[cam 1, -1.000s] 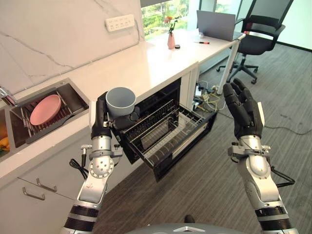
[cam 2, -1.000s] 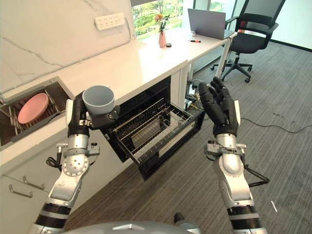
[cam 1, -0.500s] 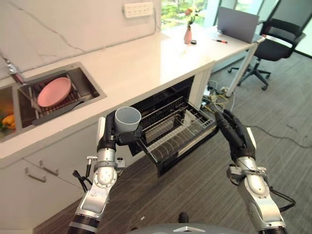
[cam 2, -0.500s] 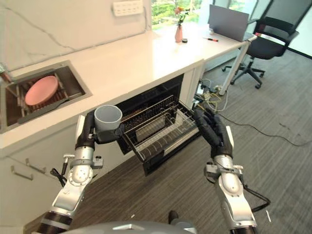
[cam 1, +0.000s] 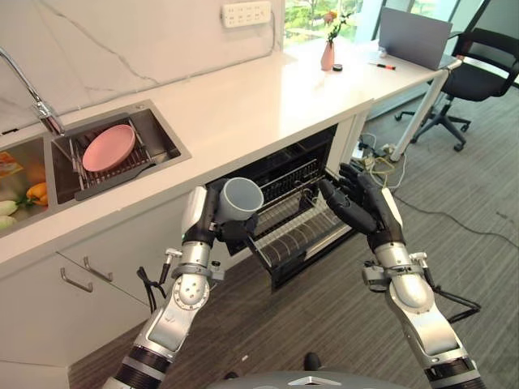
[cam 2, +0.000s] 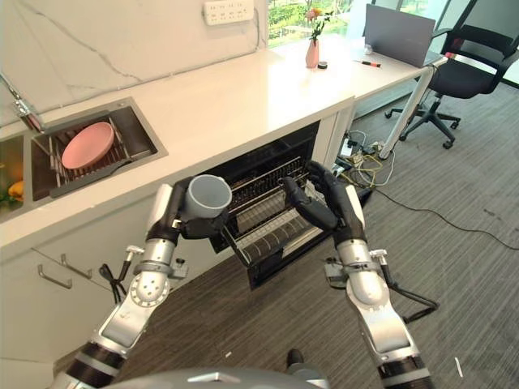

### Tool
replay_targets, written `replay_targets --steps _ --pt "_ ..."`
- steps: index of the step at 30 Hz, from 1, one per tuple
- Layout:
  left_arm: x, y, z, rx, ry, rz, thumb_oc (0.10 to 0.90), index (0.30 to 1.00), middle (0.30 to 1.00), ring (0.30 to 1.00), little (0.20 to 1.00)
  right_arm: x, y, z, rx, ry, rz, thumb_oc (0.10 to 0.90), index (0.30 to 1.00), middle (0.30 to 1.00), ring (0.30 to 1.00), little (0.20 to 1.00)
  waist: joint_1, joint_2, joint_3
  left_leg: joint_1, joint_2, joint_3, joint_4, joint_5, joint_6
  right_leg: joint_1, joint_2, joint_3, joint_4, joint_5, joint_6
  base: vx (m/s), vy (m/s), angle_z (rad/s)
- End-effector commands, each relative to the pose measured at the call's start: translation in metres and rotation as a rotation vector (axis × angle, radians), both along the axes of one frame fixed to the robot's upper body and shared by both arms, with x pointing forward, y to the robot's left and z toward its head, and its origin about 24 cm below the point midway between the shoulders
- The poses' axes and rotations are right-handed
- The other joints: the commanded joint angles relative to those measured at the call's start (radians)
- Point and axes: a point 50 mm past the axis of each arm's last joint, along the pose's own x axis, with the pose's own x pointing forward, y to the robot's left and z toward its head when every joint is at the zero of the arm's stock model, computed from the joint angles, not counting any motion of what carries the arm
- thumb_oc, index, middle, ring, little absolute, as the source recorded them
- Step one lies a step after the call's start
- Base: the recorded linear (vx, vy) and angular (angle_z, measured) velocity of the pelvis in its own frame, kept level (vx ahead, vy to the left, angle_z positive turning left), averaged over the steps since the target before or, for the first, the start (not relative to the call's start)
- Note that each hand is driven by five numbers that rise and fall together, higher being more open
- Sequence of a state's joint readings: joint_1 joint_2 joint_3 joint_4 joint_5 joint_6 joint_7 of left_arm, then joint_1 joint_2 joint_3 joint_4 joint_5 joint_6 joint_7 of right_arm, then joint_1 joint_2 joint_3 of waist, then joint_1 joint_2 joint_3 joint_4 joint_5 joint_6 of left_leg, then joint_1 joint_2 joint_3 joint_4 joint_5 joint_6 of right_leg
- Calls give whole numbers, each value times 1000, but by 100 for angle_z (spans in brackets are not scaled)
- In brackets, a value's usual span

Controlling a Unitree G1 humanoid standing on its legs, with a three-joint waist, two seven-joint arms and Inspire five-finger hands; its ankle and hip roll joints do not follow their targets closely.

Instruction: Place the dishes in the dishwasher.

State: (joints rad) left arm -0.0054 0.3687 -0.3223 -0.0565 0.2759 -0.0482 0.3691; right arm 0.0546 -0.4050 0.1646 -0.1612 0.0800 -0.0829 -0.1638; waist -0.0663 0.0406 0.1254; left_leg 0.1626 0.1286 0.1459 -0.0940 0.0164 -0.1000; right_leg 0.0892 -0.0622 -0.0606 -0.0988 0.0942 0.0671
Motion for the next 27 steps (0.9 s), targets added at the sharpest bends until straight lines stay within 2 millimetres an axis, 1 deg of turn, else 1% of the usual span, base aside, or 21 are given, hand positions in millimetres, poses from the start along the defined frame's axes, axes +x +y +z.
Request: replay_targets --steps 1,2,3,4,5,6,8,9,11,22,27 --pt "19 -17 61 53 -322 -114 400 300 300 300 300 10 21 66 -20 -337 77 800 900 900 900 900 -5 -40 -49 7 -32 21 7 -13 -6 15 -53 32 62 -98 78 0 0 0" --pt "20 -22 61 61 -320 -131 400 300 300 300 300 11 30 67 -9 -336 109 800 900 900 900 900 -6 -39 -50 10 -33 23 7 -14 -4 18 -52 31 62 -99 76 0 0 0" --pt "21 -24 61 67 -320 -136 400 300 300 300 300 13 33 65 -4 -329 117 800 900 900 900 900 -7 -38 -50 11 -34 23 7 -15 -4 19 -52 31 62 -100 76 -6 3 -3" --pt "21 -24 61 68 -320 -136 400 300 300 300 300 13 33 65 -4 -329 117 800 900 900 900 900 -7 -38 -50 12 -34 23 7 -15 -4 20 -52 32 62 -100 76 0 0 0" --pt "23 -29 60 67 -316 -148 400 300 300 300 300 15 39 63 -5 -313 132 800 900 900 900 900 -8 -37 -51 14 -34 24 7 -16 -3 20 -50 31 63 -100 74 0 0 0" --pt "23 -29 61 67 -316 -147 400 300 300 300 300 15 39 63 -5 -314 132 800 900 900 900 900 -8 -37 -50 15 -34 24 7 -16 -3 20 -50 31 63 -100 74 0 0 0" --pt "25 -31 61 79 -317 -150 400 300 300 300 300 17 46 61 -5 -300 151 800 900 900 900 900 -11 -34 -51 17 -34 25 7 -18 -2 22 -50 32 62 -100 73 0 0 0" --pt "25 -31 61 79 -318 -150 400 300 300 300 300 17 46 61 -5 -300 151 800 900 900 900 900 -11 -34 -51 17 -34 25 7 -18 -2 22 -50 32 62 -100 73 0 0 0" --pt "29 -35 62 93 -326 -155 400 300 300 300 300 18 54 60 -11 -296 184 800 900 900 900 900 -14 -33 -51 19 -34 27 7 -19 -2 23 -48 33 63 -102 72 0 0 0" --pt "40 -44 73 142 -379 -158 400 300 300 300 300 20 67 70 -115 -360 223 800 900 900 900 900 -21 -33 -50 27 -32 32 7 -25 -3 28 -47 35 60 -101 70 -1 1 -1" --pt "42 -49 73 161 -378 -176 400 300 300 300 300 23 71 73 -165 -376 235 800 900 900 900 900 -24 -31 -51 30 -32 35 7 -26 -3 31 -48 34 59 -100 71 0 0 0"
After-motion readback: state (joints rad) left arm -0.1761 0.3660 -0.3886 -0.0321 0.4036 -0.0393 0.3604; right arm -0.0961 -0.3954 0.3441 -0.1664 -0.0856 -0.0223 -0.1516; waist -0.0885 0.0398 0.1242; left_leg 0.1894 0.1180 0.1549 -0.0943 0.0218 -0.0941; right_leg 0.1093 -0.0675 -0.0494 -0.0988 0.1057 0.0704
